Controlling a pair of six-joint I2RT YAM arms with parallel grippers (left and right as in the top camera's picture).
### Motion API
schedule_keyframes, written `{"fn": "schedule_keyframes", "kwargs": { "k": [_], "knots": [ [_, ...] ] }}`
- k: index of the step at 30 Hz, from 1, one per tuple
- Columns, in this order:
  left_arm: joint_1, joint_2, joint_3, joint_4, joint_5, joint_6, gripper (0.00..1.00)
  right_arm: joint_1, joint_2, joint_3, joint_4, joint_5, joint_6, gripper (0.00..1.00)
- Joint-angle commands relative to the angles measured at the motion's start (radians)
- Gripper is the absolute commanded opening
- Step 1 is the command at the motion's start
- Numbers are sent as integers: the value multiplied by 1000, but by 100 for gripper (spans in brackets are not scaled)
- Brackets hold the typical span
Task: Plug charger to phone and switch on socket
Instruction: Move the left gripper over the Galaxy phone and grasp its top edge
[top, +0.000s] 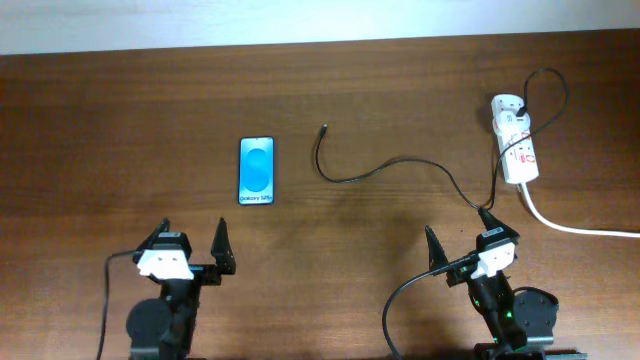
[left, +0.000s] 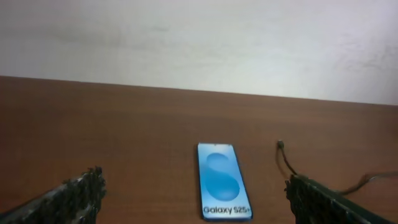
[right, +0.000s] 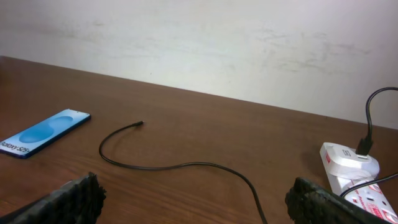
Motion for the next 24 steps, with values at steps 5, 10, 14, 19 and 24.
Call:
{"fn": "schedule_keyframes", "kwargs": {
  "k": [5, 10, 14, 19, 24],
  "knots": [
    [5, 355, 293, -11, 18, -14, 99, 5, -6, -5, -4, -10, 7, 98],
    [5, 734, 660, -264, 34, -13, 99, 5, -6, -5, -5, -10, 7, 98],
    [4, 1149, 1107, -565, 37, -13, 99, 5, -6, -5, -5, -10, 7, 98],
    [-10, 1660, 1667, -1096, 37, -13, 99, 5, -6, -5, -4, -10, 7, 98],
    [-20, 1809, 1698, -1085, 45, -13, 99, 5, -6, -5, -4, -10, 7, 98]
  ]
}}
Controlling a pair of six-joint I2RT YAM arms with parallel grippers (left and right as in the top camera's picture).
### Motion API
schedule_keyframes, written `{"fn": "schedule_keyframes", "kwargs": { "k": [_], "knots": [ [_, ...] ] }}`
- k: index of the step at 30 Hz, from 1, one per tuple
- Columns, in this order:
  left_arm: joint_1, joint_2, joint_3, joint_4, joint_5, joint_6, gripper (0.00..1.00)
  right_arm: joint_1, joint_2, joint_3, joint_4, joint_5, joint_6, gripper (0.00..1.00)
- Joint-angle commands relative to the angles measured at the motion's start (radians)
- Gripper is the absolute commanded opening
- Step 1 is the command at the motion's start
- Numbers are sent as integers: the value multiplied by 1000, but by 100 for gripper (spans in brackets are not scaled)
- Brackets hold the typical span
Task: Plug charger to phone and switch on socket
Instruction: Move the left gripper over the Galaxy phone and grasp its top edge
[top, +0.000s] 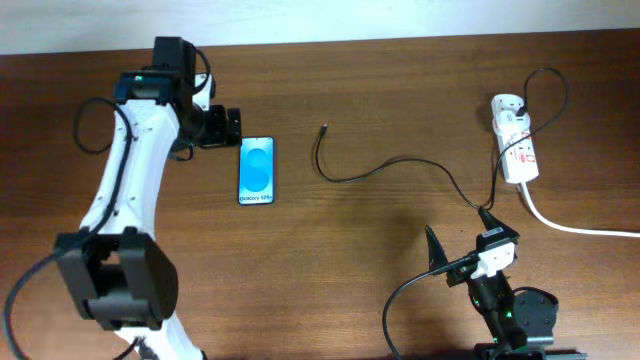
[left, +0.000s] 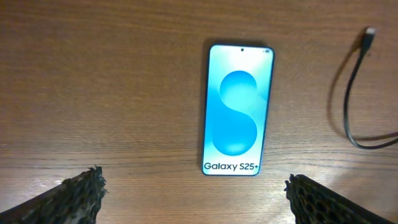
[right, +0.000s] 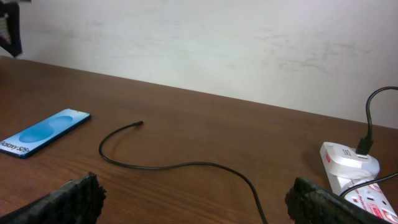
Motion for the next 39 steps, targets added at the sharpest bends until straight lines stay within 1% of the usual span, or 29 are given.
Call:
{"fn": "schedule_keyframes", "kwargs": {
  "k": [1, 3, 6, 8, 12, 13, 15, 20, 23, 31, 32, 34, 37, 39],
  "knots": [
    [-6, 43, 28, 25, 11, -1, 99, 5, -6, -5, -5, -10, 7, 98],
    [-31, 83, 28, 51, 11, -2, 99, 5, -6, -5, -5, -10, 7, 98],
    [-109, 179, 28, 87, 10, -9, 99, 5, -6, -5, -5, -10, 7, 98],
    [-145, 234, 28, 100, 6, -82, 99, 5, -6, -5, -5, -10, 7, 98],
    [-151, 281, 28, 102, -21, -138, 99, 5, -6, -5, -5, -10, 7, 98],
    [-151, 281, 28, 102, -35, -140, 99, 5, -6, -5, -5, -10, 7, 98],
    [-151, 283, 26, 99, -35, -105, 99, 5, -6, -5, -5, -10, 7, 98],
    [-151, 356, 24, 98, -65, -105, 99, 5, -6, -5, -5, -10, 7, 98],
    [-151, 365, 24, 101, -88, -105, 99, 5, -6, -5, -5, -10, 7, 98],
    [-162, 423, 23, 122, -86, -106, 99, 5, -6, -5, -5, -10, 7, 99],
    [-172, 423, 23, 122, -87, -106, 99, 5, -6, -5, -5, -10, 7, 98],
    [-182, 423, 23, 125, -87, -106, 93, 5, -6, -5, -5, -10, 7, 98],
    [-192, 423, 23, 130, -87, -106, 79, 5, -6, -5, -5, -10, 7, 98],
    [-192, 423, 23, 129, -87, -106, 74, 5, -6, -5, -5, -10, 7, 98]
  ]
}}
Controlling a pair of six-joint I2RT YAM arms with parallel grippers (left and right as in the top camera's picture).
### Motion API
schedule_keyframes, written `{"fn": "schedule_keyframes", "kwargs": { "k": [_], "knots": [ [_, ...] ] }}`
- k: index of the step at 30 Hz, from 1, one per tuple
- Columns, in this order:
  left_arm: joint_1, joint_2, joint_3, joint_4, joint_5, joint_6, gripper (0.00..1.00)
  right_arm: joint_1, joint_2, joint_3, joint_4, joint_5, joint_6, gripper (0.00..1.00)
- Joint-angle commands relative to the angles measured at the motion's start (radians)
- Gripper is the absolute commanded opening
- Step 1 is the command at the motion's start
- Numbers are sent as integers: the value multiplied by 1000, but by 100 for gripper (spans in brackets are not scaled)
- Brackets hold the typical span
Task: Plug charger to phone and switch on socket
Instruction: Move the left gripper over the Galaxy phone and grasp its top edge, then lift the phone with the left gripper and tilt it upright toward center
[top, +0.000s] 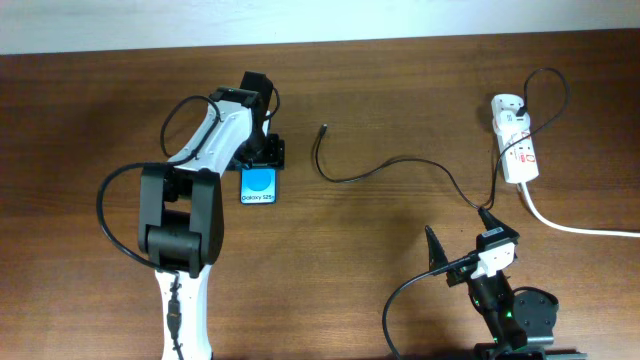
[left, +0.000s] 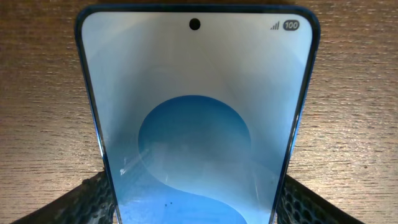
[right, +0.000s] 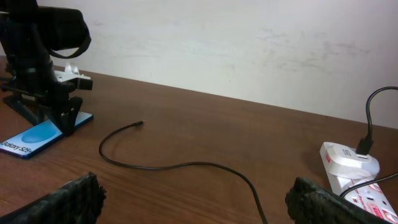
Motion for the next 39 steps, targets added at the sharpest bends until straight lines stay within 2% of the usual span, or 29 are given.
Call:
{"fn": "schedule_keyframes", "kwargs": {
  "k": [1, 6, 12, 15, 19, 22, 23, 24, 26, 27, 34, 37, 38, 39],
  "knots": [
    [-9, 53, 0, 6, -4, 0, 73, 5, -6, -5, -5, -10, 7, 98],
    [-2, 53, 70, -52, -4, 1, 75, 5, -6, -5, -5, -10, 7, 98],
    [-2, 53, 450, -299, -4, 0, 75, 5, -6, -5, -5, -10, 7, 98],
    [-2, 53, 732, -475, -4, 0, 76, 5, -6, -5, -5, -10, 7, 98],
    [-2, 51, 908, -608, -5, 0, 76, 5, -6, -5, -5, -10, 7, 98],
    [-2, 44, 956, -650, -4, 0, 66, 5, -6, -5, -5, -10, 7, 98],
    [-2, 43, 956, -650, -4, 0, 48, 5, -6, -5, -5, -10, 7, 98],
    [-2, 43, 956, -650, -4, -3, 23, 5, -6, -5, -5, -10, 7, 99],
    [-2, 38, 956, -650, -4, -4, 2, 5, -6, -5, -5, -10, 7, 98],
    [-2, 29, 956, -650, -5, -7, 0, 5, -6, -5, -5, -10, 7, 99],
    [2, -143, 930, -650, -4, -8, 0, 5, -6, -5, -5, -10, 7, 98],
    [2, -246, 809, -650, -5, -38, 0, 5, -6, -5, -5, -10, 7, 98],
    [2, -283, 742, -650, -28, -69, 0, 5, -6, -5, -5, -10, 7, 98],
    [2, -345, 599, -650, -81, -137, 0, 5, -6, -5, -5, -10, 7, 98]
  ]
}}
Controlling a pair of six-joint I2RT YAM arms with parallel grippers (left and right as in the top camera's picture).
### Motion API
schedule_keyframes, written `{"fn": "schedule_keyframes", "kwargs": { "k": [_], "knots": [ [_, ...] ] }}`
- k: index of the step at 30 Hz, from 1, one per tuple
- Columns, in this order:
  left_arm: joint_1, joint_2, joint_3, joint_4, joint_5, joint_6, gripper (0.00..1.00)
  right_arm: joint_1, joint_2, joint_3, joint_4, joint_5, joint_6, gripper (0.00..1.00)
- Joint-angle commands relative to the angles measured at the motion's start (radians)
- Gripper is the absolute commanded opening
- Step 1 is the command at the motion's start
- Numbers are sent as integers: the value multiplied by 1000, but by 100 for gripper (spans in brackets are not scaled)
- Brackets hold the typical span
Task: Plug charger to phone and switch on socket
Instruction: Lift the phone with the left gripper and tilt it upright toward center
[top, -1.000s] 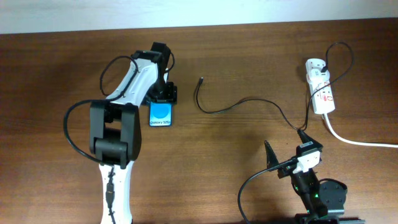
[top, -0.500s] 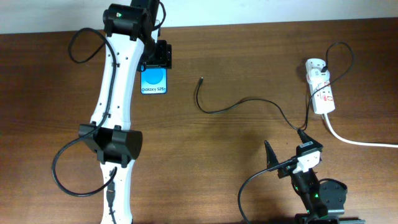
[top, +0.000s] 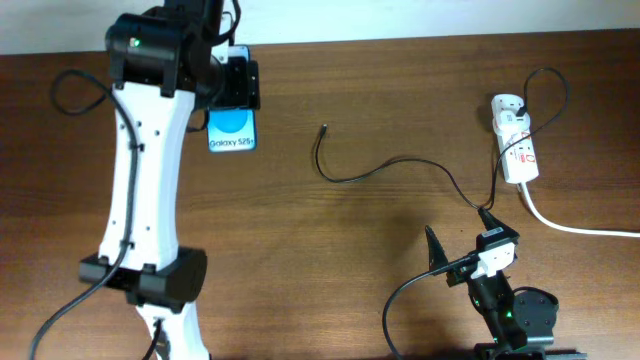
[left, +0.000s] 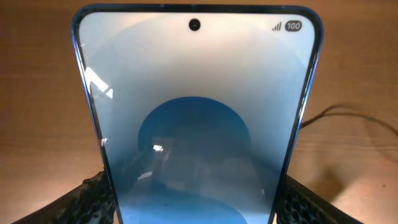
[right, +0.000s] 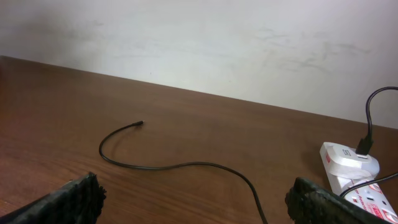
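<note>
The blue Galaxy phone (top: 232, 128) hangs above the back left of the table, screen up, with my left gripper (top: 233, 100) shut on its sides. In the left wrist view the phone (left: 196, 112) fills the frame between the two fingers (left: 90, 200). The black charger cable (top: 385, 167) lies loose on the table, its free plug (top: 323, 128) pointing to the back; the other end runs to the white power strip (top: 516, 140). My right gripper (top: 460, 234) rests open at the front right, well short of the cable (right: 180, 165) and the power strip (right: 351, 167).
A thick white mains lead (top: 575, 228) runs from the strip off the right edge. The table's back edge meets a pale wall (right: 205, 43). Bare wood (top: 320, 270) lies between the two arm bases.
My left gripper, which was down on the table around the phone, is now raised and further back-left with the phone held in it. The right arm and the cable have not moved.
Both grippers first rested open at the front, with the phone flat on the table. Then my left gripper hovered open over the phone. Then it was down around the phone's sides. Now the phone is held off the table.
</note>
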Motion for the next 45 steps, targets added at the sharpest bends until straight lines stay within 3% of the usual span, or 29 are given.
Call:
{"fn": "schedule_keyframes", "kwargs": {
  "k": [1, 7, 11, 14, 19, 21, 26, 32, 41, 45],
  "knots": [
    [3, -105, -228, 9, -76, -109, 0, 5, -6, -5, -4, -10, 7, 98],
    [3, -146, -632, 245, 20, -127, 0, 5, -6, -5, -5, -10, 7, 98],
    [11, -146, -803, 356, 105, -129, 0, 5, -6, -5, -4, -10, 7, 98],
    [103, -146, -905, 430, 235, -259, 0, 5, -6, -5, -5, -10, 7, 98],
    [168, -146, -917, 422, 330, -645, 0, 5, -6, -5, -4, -10, 7, 98],
    [168, -146, -917, 422, 404, -739, 0, 5, -6, -5, -4, -10, 7, 98],
    [168, -146, -917, 439, 562, -756, 0, 5, -6, -5, -4, -10, 7, 98],
    [169, -146, -917, 462, 569, -814, 0, 5, -6, -5, -5, -10, 7, 98],
    [196, -146, -917, 455, 1002, -868, 0, 5, -6, -5, -5, -10, 7, 98],
    [246, -146, -917, 414, 1102, -867, 0, 5, -6, -5, -4, -10, 7, 98]
  ]
}}
